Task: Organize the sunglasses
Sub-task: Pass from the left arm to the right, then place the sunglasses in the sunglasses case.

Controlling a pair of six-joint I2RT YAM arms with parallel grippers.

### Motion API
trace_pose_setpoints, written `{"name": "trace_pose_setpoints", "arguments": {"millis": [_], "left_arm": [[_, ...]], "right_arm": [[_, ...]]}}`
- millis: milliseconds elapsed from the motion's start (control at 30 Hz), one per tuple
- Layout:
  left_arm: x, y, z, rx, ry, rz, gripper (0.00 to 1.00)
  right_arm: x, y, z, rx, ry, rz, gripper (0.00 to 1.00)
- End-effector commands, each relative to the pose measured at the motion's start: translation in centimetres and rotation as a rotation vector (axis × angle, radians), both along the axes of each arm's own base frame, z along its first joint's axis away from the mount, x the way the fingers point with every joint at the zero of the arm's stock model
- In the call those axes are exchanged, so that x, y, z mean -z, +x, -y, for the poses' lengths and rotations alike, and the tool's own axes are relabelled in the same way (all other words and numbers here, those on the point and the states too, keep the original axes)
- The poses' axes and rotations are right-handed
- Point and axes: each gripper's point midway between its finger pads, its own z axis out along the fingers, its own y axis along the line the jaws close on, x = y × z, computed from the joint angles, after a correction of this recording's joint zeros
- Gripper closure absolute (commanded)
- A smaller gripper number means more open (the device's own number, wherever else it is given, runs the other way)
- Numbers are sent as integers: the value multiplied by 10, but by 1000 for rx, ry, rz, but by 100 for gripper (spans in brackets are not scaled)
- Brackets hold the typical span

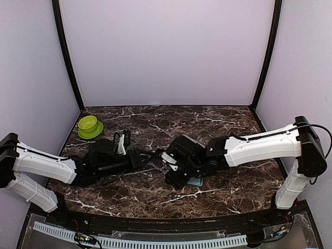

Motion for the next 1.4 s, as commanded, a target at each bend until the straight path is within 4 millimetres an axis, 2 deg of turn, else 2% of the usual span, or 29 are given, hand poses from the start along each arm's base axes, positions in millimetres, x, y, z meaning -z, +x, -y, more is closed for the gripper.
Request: {"name": "trace_pose_setpoints", "arguments": {"millis": [0, 100, 167, 233, 467, 633, 900, 1367], "left_arm": [[-2, 0, -6, -6, 43, 29, 49], [-4, 2, -14, -31, 80, 56, 42], [-8, 4, -21, -51, 104, 83, 39], [-10, 6, -28, -75, 135, 111, 39], [-20, 9, -38, -95, 195, 179, 38], [-21, 9, -38, -88, 207, 195, 38], [-19, 8, -38, -84, 198, 192, 38], [-17, 9, -29, -60, 195, 190, 38]], "right_arm": [[1, 2, 23, 23, -86, 23, 61], [8, 1, 42, 17, -174, 39, 65], [5, 2, 52, 5, -213, 61, 66], [11, 1, 69, -8, -276, 77, 68], [7, 9, 86, -76, -409, 155, 70], [12, 19, 91, -125, -504, 188, 63], [18, 19, 83, -226, -501, 170, 63], [39, 36, 86, -220, -560, 112, 63]]}}
